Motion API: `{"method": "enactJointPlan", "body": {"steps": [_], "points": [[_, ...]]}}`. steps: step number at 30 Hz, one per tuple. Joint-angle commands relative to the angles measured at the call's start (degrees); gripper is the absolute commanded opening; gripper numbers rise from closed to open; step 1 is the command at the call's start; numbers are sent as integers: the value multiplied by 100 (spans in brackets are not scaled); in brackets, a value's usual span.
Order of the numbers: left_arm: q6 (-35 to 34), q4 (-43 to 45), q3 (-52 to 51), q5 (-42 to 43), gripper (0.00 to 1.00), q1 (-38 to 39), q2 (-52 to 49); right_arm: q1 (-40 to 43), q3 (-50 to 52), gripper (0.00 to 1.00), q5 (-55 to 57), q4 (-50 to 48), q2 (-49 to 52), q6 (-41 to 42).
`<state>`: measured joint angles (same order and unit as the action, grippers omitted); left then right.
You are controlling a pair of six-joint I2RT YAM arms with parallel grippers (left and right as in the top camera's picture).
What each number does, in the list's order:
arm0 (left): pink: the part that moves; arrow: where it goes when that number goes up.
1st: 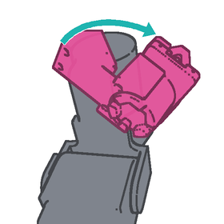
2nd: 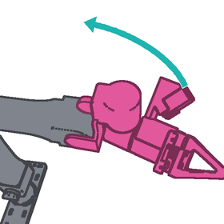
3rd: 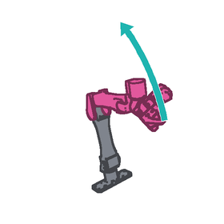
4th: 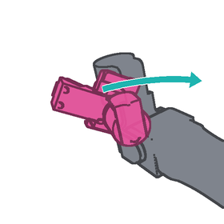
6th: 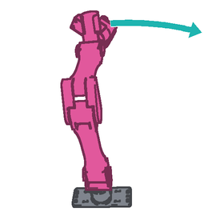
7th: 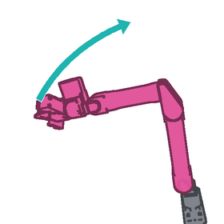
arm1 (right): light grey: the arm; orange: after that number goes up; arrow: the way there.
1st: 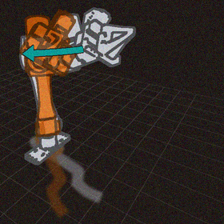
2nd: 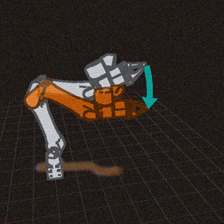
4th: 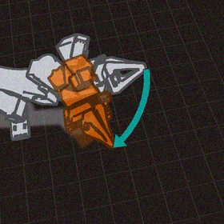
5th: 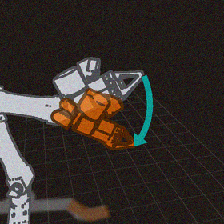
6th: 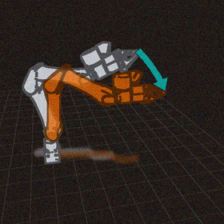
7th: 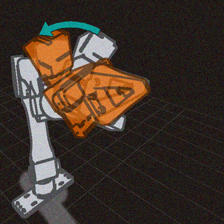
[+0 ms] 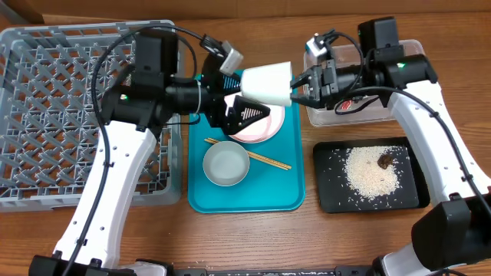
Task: Sort waste into correct bins and load items into the dishwasher
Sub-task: 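Hand the white cup from the right gripper to the left gripper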
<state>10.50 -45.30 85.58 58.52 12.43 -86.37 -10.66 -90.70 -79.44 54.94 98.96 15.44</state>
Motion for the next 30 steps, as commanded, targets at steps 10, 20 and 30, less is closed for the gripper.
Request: {"method": "enactJointPlan", "body": {"steps": [10,20,30], "points": [[-192,389,79,-52,100,-2,-11,-101,-37,4,-289,-15,-48,-63],[-243,785,79,608,95,-2,-9,-101,-37,4,-267,-7,-48,-61],[-240,894,79,931,58,-2,-9,-101,-37,4,-267,20,-48,-61]]}}
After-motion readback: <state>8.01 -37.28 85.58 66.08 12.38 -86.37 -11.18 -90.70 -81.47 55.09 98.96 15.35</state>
